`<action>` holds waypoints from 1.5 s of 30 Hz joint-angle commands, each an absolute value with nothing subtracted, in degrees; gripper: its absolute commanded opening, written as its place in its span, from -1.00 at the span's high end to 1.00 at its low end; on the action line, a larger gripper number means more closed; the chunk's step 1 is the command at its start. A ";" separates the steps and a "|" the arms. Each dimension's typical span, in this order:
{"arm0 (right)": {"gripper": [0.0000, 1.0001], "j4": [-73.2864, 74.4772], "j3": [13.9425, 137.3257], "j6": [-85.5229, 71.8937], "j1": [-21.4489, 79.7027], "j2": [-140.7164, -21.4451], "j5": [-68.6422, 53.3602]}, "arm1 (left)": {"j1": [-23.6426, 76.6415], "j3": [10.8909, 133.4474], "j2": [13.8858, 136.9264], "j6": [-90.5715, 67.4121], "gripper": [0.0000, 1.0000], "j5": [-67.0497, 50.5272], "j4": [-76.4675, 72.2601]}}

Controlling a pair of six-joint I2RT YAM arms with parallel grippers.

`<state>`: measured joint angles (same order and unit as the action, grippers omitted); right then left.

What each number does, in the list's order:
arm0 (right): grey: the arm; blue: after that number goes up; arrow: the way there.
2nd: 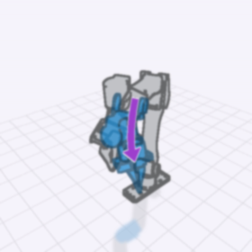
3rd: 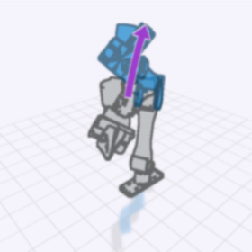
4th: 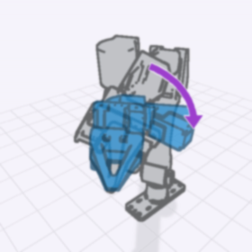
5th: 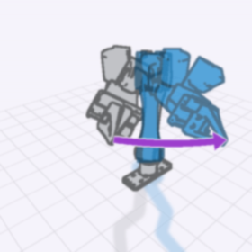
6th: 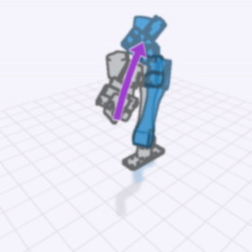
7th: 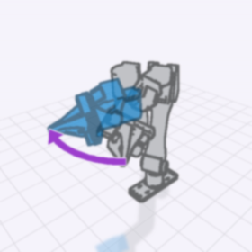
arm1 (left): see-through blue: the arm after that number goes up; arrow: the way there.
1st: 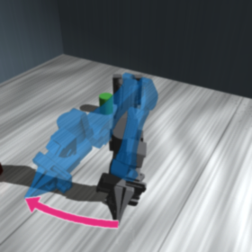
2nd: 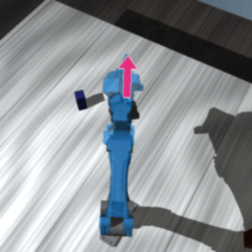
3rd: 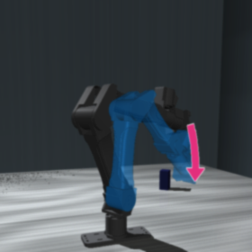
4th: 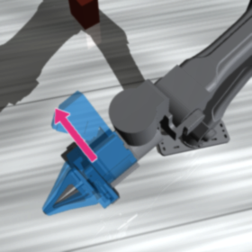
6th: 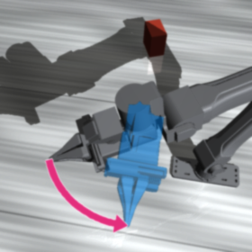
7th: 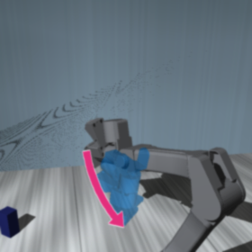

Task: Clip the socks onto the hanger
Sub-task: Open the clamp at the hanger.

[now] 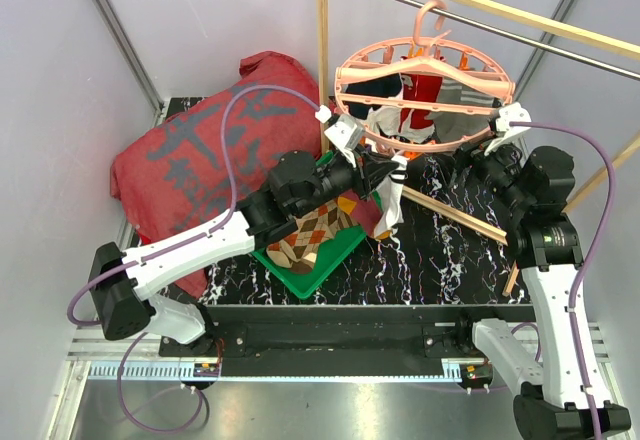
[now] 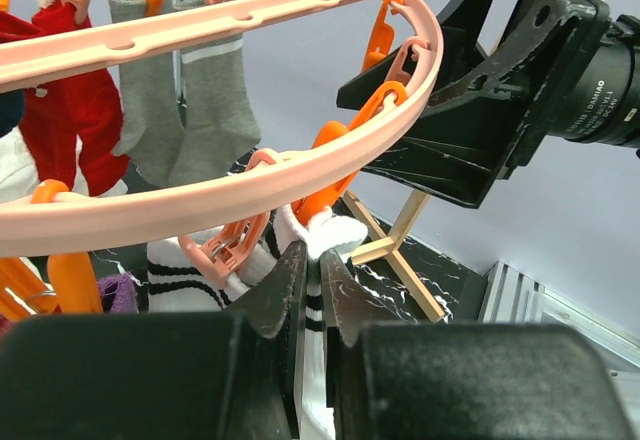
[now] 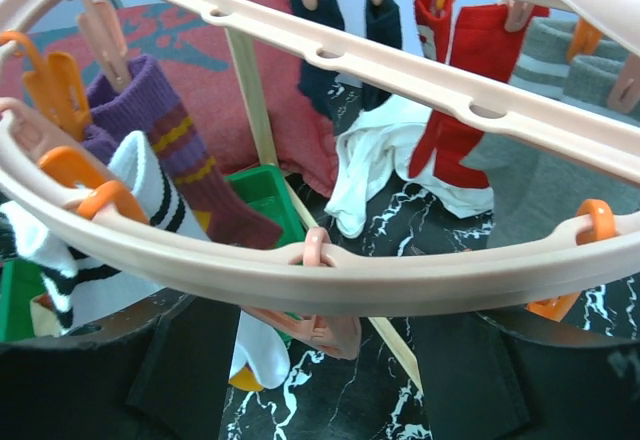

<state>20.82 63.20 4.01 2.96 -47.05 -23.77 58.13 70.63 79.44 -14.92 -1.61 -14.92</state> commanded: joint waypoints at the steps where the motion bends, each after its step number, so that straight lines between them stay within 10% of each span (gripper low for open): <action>1: -0.42 17.40 66.18 2.73 2.64 -46.32 -27.77 | 57.74 70.14 76.99 -15.03 0.82 -2.28 -16.88; 14: -0.24 17.49 66.89 1.67 2.72 -44.56 -26.54 | 57.66 71.63 78.84 -15.91 0.81 -3.95 -15.91; 35: 0.68 22.06 60.21 -13.26 2.72 -36.57 -15.83 | 57.66 83.93 90.34 -15.91 0.56 -12.56 -12.39; 45: 0.92 23.82 57.48 -21.79 2.72 -35.95 -10.11 | 57.66 84.29 86.93 -14.06 0.00 -12.92 -9.85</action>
